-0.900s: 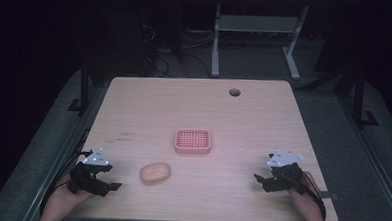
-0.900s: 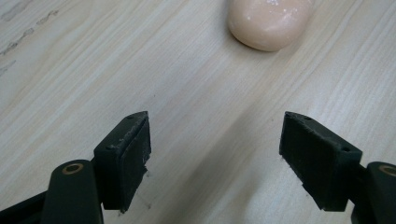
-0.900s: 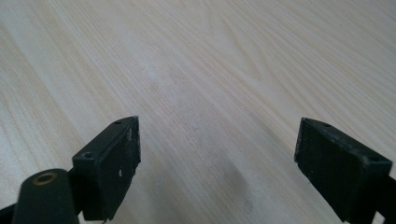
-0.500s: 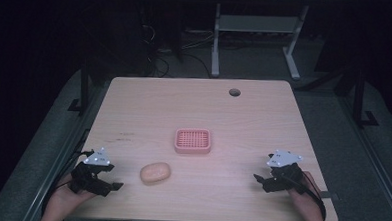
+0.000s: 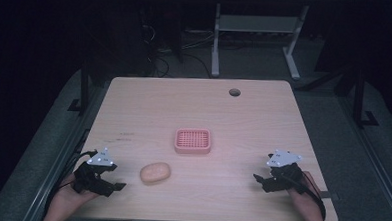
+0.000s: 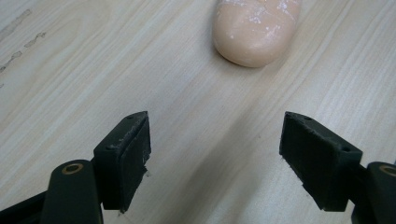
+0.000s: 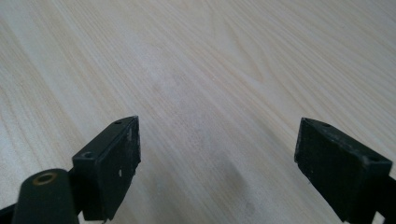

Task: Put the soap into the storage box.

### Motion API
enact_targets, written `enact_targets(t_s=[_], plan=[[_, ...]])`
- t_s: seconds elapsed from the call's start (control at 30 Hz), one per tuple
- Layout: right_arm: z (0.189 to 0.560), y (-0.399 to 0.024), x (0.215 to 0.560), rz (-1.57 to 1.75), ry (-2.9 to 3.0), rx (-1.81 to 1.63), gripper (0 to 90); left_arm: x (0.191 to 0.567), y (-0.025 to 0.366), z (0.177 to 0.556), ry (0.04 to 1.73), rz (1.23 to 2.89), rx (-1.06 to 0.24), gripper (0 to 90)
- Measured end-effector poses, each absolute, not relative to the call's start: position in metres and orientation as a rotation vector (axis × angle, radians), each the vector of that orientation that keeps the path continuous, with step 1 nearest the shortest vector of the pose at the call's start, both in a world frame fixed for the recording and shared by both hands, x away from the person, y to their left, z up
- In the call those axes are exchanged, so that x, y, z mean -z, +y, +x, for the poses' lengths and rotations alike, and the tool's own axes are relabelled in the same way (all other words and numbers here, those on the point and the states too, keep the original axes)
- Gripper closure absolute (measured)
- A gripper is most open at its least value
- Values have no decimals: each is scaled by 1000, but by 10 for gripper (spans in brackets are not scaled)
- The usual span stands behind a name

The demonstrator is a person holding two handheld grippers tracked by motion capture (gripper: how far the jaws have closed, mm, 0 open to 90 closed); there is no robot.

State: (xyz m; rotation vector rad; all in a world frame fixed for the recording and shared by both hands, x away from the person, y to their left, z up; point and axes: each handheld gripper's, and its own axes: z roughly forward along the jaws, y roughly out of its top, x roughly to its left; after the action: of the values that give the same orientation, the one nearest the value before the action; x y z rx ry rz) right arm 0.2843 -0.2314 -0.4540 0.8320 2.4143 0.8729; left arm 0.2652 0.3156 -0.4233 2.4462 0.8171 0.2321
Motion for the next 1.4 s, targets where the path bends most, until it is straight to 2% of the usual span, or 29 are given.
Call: enact_targets(t_s=[1.4], plan=[[283,-234,453,847,2402,-878,138,411,289,271,732,2478,-258,233]])
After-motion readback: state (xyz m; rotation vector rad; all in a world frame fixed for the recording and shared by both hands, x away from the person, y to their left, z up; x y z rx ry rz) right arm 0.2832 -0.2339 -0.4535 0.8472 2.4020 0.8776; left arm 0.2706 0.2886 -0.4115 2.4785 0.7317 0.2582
